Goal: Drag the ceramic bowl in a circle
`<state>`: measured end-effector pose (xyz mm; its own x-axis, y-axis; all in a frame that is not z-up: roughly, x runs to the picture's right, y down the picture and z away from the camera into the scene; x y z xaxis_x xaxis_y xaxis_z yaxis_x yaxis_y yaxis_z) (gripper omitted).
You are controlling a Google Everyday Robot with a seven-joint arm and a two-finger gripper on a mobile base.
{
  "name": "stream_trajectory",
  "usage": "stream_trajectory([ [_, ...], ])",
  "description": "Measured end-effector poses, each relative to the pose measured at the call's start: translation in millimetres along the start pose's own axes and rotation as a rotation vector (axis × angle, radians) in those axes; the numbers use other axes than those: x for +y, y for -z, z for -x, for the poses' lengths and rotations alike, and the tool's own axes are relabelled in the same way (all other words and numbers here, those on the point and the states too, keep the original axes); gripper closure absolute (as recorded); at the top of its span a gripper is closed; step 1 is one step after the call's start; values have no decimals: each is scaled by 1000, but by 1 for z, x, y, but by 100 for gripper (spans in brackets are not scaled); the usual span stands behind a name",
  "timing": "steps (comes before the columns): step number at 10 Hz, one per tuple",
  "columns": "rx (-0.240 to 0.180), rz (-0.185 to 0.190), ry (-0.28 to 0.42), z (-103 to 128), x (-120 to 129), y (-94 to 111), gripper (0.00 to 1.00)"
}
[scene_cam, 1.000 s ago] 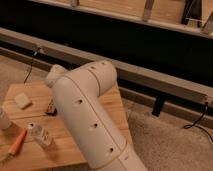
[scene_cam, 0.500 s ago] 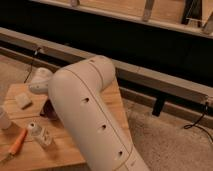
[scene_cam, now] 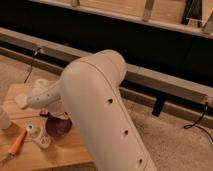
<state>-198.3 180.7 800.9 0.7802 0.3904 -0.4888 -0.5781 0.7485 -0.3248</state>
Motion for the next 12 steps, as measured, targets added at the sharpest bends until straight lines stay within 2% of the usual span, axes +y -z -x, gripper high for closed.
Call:
stream_trajectory([
  [3,68,38,35,-57,27,-4,100],
  [5,111,50,8,-96,30,-6,100],
  [9,210,37,-157,-184,9,-18,100],
  [10,228,30,-198,-199,2,-22,100],
  [11,258,21,-276,-222,-13,-30,100],
  [12,272,13,-329,-234,-25,-36,100],
])
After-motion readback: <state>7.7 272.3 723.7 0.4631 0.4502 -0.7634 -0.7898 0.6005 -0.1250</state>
